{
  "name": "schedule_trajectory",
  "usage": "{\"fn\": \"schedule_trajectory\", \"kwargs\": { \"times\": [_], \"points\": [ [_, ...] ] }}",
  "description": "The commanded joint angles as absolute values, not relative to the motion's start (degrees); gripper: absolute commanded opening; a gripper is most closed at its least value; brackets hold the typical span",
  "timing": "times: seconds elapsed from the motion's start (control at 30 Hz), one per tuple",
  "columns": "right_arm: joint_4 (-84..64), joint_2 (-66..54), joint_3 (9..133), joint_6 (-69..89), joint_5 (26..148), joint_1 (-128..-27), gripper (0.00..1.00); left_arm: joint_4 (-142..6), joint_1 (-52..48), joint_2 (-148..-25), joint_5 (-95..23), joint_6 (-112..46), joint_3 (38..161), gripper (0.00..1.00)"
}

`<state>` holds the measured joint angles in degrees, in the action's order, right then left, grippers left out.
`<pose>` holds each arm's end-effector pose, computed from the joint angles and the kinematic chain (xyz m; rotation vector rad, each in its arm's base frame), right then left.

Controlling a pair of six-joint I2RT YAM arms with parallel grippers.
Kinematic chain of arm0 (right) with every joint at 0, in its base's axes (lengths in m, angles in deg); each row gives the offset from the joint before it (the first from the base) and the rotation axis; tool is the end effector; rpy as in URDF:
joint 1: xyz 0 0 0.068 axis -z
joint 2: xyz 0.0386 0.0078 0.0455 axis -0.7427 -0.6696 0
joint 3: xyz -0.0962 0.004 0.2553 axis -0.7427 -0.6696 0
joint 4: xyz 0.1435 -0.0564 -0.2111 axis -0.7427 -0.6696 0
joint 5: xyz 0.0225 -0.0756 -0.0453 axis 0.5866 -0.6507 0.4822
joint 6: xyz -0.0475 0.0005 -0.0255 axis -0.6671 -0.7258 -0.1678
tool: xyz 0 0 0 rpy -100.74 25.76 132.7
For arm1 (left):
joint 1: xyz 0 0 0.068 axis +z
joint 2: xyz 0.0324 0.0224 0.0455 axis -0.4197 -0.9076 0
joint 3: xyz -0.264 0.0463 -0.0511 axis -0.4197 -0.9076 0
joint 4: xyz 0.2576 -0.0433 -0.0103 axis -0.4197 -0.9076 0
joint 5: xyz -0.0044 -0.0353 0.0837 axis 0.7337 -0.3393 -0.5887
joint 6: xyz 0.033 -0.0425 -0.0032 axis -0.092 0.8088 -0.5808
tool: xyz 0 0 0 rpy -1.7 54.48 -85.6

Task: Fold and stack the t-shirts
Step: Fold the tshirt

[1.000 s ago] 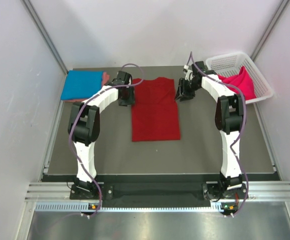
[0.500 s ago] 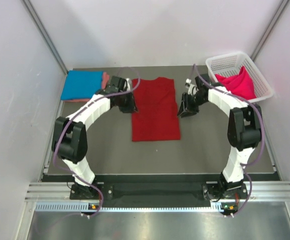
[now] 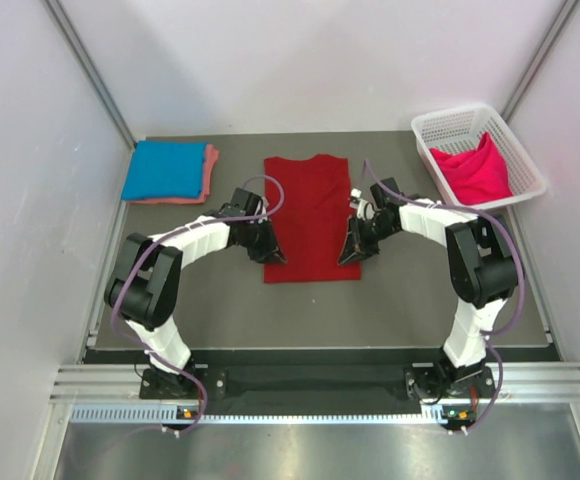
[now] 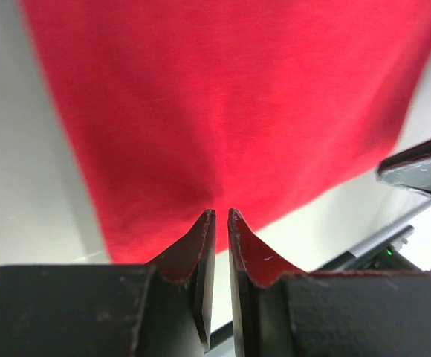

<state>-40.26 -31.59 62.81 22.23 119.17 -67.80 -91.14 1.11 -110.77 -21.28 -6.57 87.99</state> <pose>0.3291 0.1432 0.1620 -0.1991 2.8345 1.1437 0.3112 -0.1516 0.1743 -0.2038 2.7647 -0.8605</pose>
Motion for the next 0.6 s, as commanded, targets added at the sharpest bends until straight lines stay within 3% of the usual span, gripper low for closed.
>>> {"fn": "schedule_trajectory", "kwargs": {
  "times": [0.0,0.33,0.57],
  "points": [
    [-37.36,-32.36,60.42,19.91,118.34,-66.51,0.07,-89.02,1.35,-109.59,-24.03,-5.61,85.36,0.17],
    [-39.2,-29.38,54.88,18.24,111.48,-64.75,0.07,-95.78,1.44,-106.96,-29.65,-9.56,84.46,0.17],
    [-40.44,-24.1,56.97,20.6,110.69,-68.86,0.08,-96.41,0.83,-100.98,-25.36,-6.33,85.71,0.2]
  ]
}}
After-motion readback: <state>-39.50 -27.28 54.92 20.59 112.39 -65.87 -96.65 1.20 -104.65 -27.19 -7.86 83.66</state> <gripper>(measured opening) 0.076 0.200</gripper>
